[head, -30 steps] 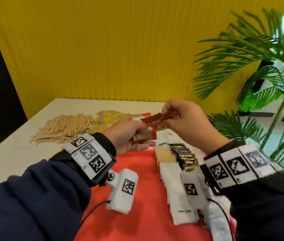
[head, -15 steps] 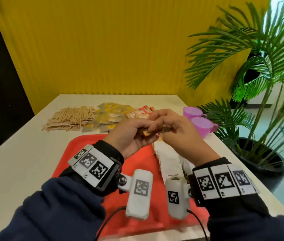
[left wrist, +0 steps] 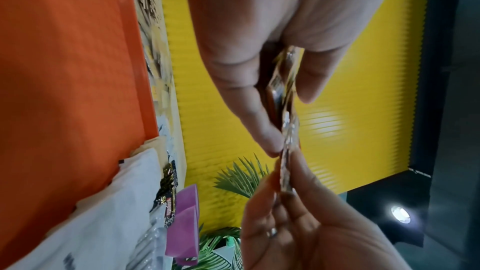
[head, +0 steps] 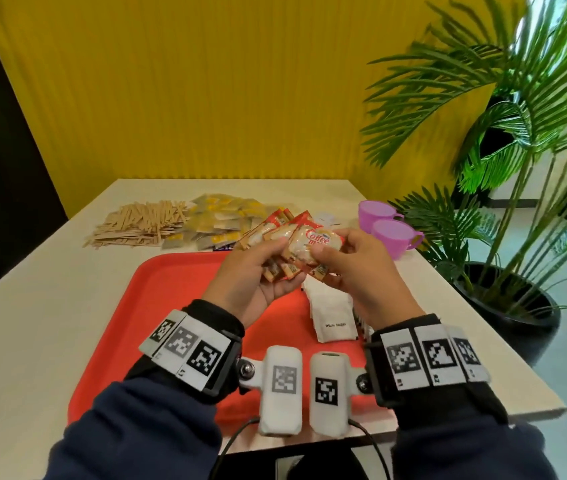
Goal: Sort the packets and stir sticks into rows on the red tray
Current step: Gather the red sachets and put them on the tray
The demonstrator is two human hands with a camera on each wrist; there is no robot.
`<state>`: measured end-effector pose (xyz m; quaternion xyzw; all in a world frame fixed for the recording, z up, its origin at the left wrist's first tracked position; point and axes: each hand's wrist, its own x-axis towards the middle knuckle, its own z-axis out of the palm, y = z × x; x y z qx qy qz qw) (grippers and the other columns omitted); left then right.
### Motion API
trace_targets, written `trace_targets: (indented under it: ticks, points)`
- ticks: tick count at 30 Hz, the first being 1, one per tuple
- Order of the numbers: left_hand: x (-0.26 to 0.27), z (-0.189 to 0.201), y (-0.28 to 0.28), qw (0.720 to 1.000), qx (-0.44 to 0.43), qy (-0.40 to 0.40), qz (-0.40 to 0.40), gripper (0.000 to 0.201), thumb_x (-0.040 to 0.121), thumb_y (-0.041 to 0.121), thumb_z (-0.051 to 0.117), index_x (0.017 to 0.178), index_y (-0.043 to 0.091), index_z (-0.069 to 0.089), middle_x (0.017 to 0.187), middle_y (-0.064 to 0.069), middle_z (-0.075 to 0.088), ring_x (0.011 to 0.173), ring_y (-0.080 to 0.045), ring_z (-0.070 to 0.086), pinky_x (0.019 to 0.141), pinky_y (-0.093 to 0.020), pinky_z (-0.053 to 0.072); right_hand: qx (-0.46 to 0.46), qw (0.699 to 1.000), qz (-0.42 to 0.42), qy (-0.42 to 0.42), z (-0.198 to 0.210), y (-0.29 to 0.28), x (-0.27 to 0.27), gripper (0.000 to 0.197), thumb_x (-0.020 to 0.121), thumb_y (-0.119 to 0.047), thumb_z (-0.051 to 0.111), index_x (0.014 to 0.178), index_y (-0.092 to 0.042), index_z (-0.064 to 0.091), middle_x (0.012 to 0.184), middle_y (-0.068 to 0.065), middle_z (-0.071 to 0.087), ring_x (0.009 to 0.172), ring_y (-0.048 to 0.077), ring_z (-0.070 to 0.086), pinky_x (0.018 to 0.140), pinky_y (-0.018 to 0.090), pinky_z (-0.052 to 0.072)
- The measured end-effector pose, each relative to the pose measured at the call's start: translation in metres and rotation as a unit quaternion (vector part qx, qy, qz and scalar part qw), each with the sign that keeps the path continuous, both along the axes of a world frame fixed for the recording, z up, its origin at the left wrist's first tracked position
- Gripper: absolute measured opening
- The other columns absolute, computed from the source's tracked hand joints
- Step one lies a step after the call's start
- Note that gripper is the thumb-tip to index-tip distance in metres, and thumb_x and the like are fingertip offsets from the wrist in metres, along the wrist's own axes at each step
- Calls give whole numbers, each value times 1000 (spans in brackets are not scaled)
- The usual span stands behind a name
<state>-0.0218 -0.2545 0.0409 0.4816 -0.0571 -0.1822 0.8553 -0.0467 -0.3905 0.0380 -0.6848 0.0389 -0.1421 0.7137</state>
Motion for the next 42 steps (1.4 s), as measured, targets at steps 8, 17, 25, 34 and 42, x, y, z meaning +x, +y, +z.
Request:
trace_targets:
  ticks: [8,17,25,34,42]
  points:
    - [12,-4,5,999,-27,8,45,19,95,17,48,100,6,63,85,-9,70,67,-14,69,56,-26,57,40,999,34,9,-2,-1,7,17,85,5,57,88,-12,55,87,7,64,75,17,63,58,24,54]
    - [27,-7,1,997,41,2,58,18,93,20,53,95,7,65,89,-10,70,76,-19,67,76,-34,54,42,993,85,63,-3,3,24,22,84,8,55,87,-13,58,86,7,64,77,19,63,70,33,52]
    - [42,-11,-3,988,142,-1,58,33,93,47,47,95,18,62,79,-8,50,58,-14,42,47,-21,32,29,996,47,69,-6,13,46,11,96,-14,48,86,-16,50,87,8,59,72,17,59,60,29,51]
    - [53,-7,15,986,158,-31,40,14,95,13,50,91,18,63,73,-1,61,49,-6,50,43,-14,43,27,999,18,41,-3,4,57,22,87,4,54,85,-17,50,81,11,59,72,26,57,61,36,45]
    - [54,-3,16,992,108,-2,-59,21,99,17,40,112,22,57,94,-4,71,78,-20,69,72,-43,55,-70,997,4,14,-6,11,61,34,79,6,64,87,-24,51,82,10,59,72,24,57,62,38,48]
